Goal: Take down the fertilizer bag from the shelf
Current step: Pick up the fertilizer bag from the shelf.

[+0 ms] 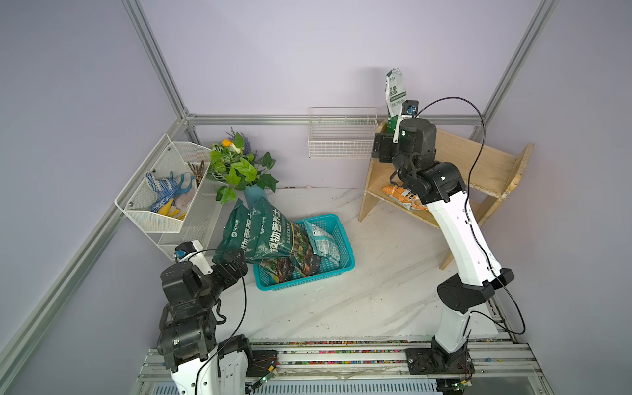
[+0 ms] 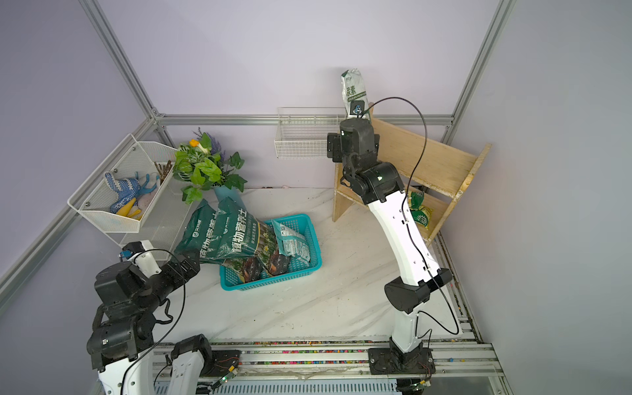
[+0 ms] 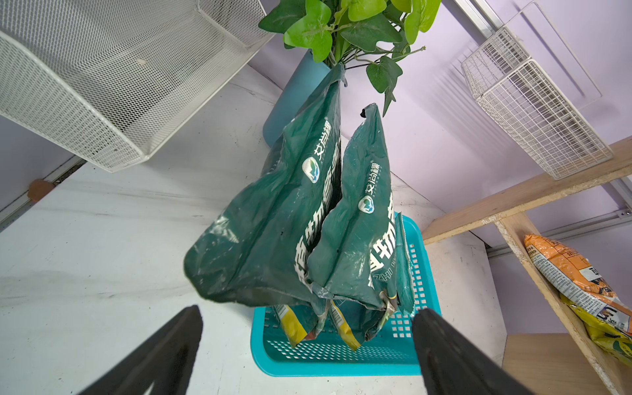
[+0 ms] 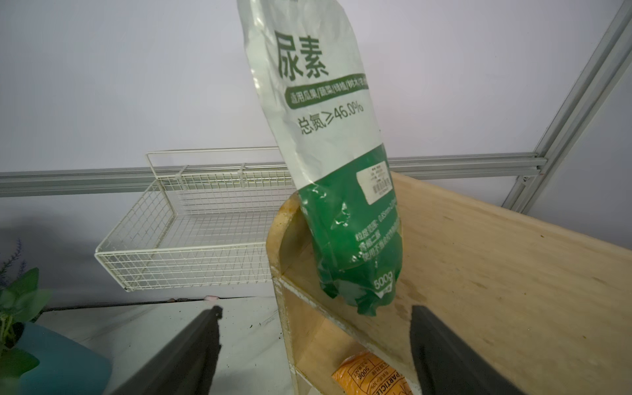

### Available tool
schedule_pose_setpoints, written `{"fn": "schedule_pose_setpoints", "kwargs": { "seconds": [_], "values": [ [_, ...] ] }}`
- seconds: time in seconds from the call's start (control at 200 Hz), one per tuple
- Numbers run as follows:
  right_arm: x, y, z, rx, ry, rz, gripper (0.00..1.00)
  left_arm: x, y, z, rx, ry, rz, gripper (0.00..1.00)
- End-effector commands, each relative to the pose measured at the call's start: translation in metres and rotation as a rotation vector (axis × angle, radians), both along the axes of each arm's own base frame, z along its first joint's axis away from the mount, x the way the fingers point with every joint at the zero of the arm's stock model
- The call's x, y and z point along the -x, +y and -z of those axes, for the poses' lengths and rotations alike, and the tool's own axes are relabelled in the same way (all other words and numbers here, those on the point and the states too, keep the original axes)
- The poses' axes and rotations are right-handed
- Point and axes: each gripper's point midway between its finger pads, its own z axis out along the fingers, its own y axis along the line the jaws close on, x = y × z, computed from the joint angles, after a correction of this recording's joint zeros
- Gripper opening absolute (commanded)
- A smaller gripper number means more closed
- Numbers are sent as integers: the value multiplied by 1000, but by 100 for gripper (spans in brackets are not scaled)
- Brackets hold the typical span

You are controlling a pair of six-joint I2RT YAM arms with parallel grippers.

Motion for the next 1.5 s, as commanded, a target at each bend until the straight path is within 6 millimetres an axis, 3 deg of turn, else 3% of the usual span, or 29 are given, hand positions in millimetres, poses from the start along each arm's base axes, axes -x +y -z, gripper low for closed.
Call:
{"fn": "schedule_pose_setpoints", "kwargs": {
  "seconds": [0.0,0.74,0.81,0.89,0.975,1.07,1.175,1.37,1.495],
  "values": [
    [3,-2,-20,-20,-56,-12,91,2,-3,0,2,-6,10,99],
    [-60,-6,-25,-57,-193,-47,97,2,-5,-1,8,-10,18,100],
    [-68,-9,-24,-72,-202,-44,91,1,-5,0,10,-8,20,100],
    [-74,-16,-24,-86,-214,-38,77,0,-5,0,10,-6,21,100],
    [-79,-25,-23,-121,-216,-48,46,-1,-5,0,13,-5,24,100],
    [-82,-33,-24,-165,-214,-68,20,-1,-6,1,15,-4,28,100],
    [-79,-40,-26,-182,-215,-79,1,-1,-6,1,15,-5,30,100],
    [-66,-43,-34,-181,-222,-88,0,-1,-5,1,15,-5,28,100],
    [-46,-48,-48,-189,-250,-88,0,-1,-5,0,13,-7,25,100]
  ]
}}
